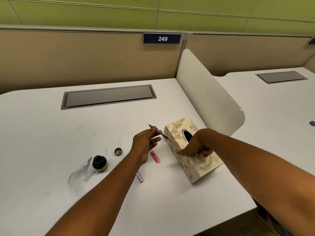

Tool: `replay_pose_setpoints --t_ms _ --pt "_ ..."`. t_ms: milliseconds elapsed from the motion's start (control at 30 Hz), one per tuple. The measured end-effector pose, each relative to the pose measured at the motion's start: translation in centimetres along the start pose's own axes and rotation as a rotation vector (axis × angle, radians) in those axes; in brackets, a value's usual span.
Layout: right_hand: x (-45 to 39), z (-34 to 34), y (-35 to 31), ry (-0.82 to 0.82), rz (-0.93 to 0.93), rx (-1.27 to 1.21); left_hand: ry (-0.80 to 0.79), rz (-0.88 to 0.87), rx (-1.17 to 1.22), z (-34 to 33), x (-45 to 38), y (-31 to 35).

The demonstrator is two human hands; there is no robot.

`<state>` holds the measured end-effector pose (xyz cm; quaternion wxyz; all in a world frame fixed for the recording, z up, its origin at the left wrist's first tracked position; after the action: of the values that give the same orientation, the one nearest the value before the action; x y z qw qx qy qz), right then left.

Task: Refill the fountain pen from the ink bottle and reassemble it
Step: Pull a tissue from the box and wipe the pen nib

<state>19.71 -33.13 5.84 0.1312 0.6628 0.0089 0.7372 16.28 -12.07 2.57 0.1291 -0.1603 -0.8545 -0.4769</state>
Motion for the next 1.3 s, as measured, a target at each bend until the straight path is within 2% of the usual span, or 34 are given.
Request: replay_pose_setpoints --t_ms 233,767,1000,1233,1300 --pt "-1.0 -0.3 0.5 -0.026 0.013 -0.162 -0.013 0.001 -0.014 0.0 0.5 -0.1" --pt "-1.1 -1.2 1.7 0.129 0.197 -0.302 0.010 0.009 -0.030 0.5 1.4 -0.4" --pt "-0.8 -0.2 3.1 0.178 0.303 -0.611 0.002 0.017 -0.043 0.5 2.2 -0.7" --pt "-2.0 0.6 3.9 0.047 0.400 -1.035 0.026 0.006 -0.029 1.6 2.8 -0.6" --pt "-2.2 0.5 3.5 0.052 0.379 -1.045 0.031 0.000 -0.023 1.9 2.9 -0.5"
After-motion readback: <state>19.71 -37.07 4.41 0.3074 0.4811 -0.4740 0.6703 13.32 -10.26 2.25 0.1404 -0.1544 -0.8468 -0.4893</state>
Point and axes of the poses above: each hand's wrist, its own x-axis away from the middle knuckle, its own z-axis out of the back of the hand, y = z × x, the point moved 4 cm from there along -x, towards the middle knuckle, and after that the axes turned 14 degrees about -y, right-handed, at the moved point
